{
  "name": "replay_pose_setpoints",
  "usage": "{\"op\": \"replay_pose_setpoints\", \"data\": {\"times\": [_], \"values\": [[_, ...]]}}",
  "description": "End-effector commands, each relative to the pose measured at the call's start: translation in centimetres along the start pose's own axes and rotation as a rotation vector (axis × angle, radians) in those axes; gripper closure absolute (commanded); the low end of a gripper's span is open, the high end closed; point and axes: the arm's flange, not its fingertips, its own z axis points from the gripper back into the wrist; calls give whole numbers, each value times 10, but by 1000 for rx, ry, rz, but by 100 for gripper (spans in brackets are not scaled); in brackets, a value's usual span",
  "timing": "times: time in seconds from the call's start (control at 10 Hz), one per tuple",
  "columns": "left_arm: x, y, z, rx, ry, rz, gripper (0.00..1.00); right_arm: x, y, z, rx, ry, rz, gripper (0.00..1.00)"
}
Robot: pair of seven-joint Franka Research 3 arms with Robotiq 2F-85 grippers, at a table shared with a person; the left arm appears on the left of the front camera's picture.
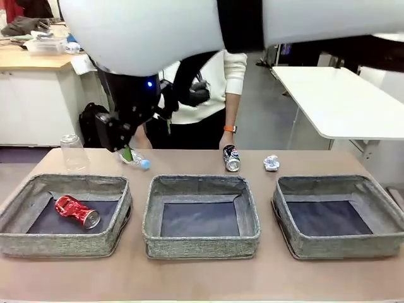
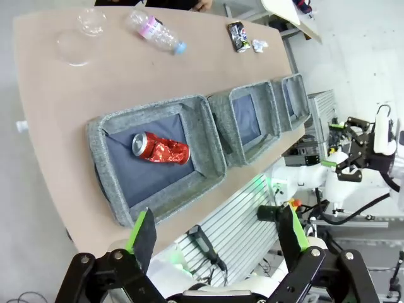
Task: Sort the waste into the appropriate baskets.
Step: Place the picked waste into the Fabric basket indicated by the person.
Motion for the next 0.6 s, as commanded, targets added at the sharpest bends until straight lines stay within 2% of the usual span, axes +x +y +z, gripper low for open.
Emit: {"op": "replay_pose_setpoints", "data": {"times": [0.0,0.1,0.2,0.3,0.5], "values": [[0,0,0,0,-1,0,0,-8,10,3,-8,14,-8,0],[-3,-17,-21,-120,77,-99,0,-39,-7,5,56,-20,-198,0],[0,-27,-47,-216,140,-148,0,-58,-15,12,84,-37,-251,0],[0,-41,-75,-362,210,-183,0,-95,-31,26,133,-98,-383,0],[-12,-65,-107,-542,282,-252,0,-157,-57,42,223,-250,-629,0]]}}
